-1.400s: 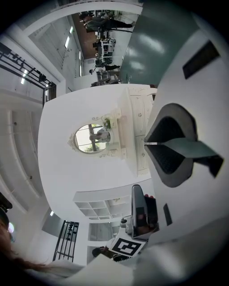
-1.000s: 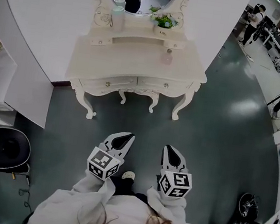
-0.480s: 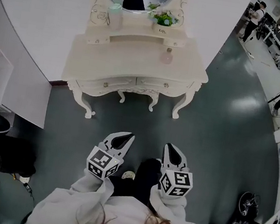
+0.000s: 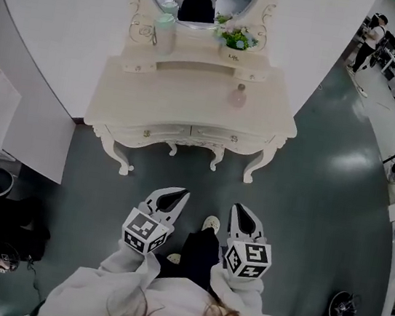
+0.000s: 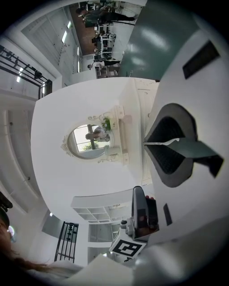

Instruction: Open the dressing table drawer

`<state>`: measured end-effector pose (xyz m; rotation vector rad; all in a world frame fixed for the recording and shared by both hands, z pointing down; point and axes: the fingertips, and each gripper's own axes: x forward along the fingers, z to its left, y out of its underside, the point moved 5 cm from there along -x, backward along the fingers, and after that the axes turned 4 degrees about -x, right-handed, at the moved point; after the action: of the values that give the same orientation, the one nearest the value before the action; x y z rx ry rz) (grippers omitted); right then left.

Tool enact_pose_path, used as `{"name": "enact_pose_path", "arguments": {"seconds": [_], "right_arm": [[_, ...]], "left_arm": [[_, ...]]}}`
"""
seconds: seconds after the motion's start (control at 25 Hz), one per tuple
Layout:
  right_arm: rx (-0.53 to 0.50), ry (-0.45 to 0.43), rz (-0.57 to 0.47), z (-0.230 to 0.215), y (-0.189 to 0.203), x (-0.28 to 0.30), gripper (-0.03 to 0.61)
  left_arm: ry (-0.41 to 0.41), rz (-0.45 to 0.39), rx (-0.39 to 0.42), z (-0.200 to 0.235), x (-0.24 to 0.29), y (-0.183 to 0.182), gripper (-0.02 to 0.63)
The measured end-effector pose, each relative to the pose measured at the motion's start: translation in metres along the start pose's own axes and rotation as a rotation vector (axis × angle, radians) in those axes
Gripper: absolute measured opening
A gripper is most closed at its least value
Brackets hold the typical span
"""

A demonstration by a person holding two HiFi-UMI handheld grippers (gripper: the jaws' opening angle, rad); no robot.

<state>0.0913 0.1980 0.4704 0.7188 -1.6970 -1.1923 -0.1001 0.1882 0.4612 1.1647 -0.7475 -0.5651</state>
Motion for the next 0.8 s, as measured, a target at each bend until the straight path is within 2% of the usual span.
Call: {"name": "enact_pose_path", "arguments": {"seconds": [0.8], "right_arm": [[-0.014,-0.072,0.011,-0.103,-0.056,0.096,0.040]], "left_arm": [[-0.066,-0.020,-0.005,0.037,0.130,-0.053,0.017]]}}
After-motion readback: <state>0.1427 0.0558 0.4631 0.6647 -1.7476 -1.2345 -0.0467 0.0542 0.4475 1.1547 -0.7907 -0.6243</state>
